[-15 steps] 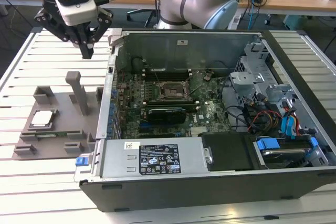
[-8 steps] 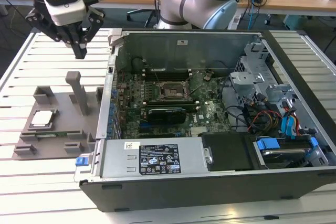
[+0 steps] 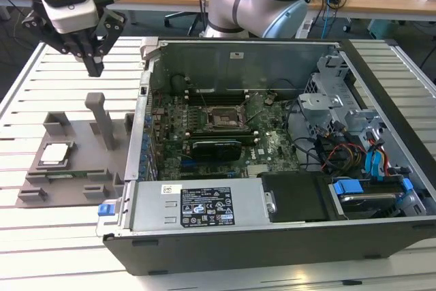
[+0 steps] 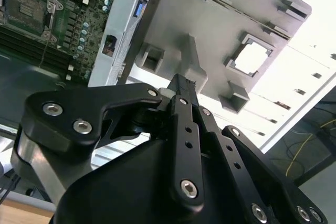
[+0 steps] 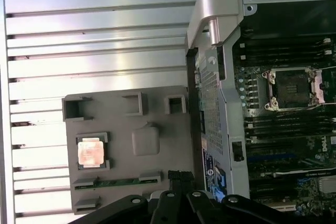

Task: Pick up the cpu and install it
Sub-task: 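Reach for the cpu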

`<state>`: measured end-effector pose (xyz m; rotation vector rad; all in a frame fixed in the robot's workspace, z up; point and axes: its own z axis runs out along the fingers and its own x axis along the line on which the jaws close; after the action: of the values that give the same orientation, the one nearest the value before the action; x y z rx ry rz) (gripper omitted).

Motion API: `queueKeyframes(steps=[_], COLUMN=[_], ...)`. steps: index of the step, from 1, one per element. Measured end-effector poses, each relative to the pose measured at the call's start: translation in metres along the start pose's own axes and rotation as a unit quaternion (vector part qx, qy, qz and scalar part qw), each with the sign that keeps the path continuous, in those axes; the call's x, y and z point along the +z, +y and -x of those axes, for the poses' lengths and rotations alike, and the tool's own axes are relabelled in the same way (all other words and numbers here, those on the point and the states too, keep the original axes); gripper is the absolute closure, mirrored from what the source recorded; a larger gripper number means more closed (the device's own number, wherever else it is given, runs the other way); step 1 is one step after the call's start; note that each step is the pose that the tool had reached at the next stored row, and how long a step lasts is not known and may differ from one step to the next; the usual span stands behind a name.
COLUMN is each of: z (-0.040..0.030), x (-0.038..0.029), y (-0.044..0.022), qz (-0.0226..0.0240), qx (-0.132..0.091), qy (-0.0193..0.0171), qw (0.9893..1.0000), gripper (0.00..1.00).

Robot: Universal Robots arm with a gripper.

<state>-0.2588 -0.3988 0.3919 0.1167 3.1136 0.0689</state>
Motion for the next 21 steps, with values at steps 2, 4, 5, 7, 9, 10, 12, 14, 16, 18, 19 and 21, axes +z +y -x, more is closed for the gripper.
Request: queueKeyframes(steps=[2, 4, 5, 7, 9, 10, 12, 14, 16, 18, 19, 21], z=[-0.0027, -0.0075, -0.0088, -0.0125, -0.0167, -0.0179, -0.0202, -0.023, -0.0256, -0.0279, -0.0293, -0.0339], x=[-0.0001, -0.0002, -0.0002, -0.0003, -0.0004, -0.0004, -0.0004, -0.0005, -0.0005, -0.0006, -0.0006, -0.0007], y=[-0.0002, -0.0006, -0.0007, -0.001, -0.0013, -0.0013, -0.0015, -0.0017, -0.0019, -0.0021, -0.0022, -0.0025], qz=[0.0, 0.0, 0.0, 0.0, 0.0, -0.0001, 0.0, 0.0, 0.0, 0.0, 0.0, 0.0], qx=[0.0, 0.0, 0.0, 0.0, 0.0, 0.0, 0.0, 0.0, 0.0, 0.0, 0.0, 0.0], qy=[0.0, 0.0, 0.0, 0.0, 0.0, 0.0, 0.0, 0.0, 0.0, 0.0, 0.0, 0.0], qw=[1.0, 1.0, 1.0, 1.0, 1.0, 1.0, 1.0, 1.0, 1.0, 1.0, 1.0, 1.0], gripper=[0.89, 0.89, 0.89, 0.89, 0.89, 0.89, 0.89, 0.89, 0.89, 0.89, 0.89, 0.89])
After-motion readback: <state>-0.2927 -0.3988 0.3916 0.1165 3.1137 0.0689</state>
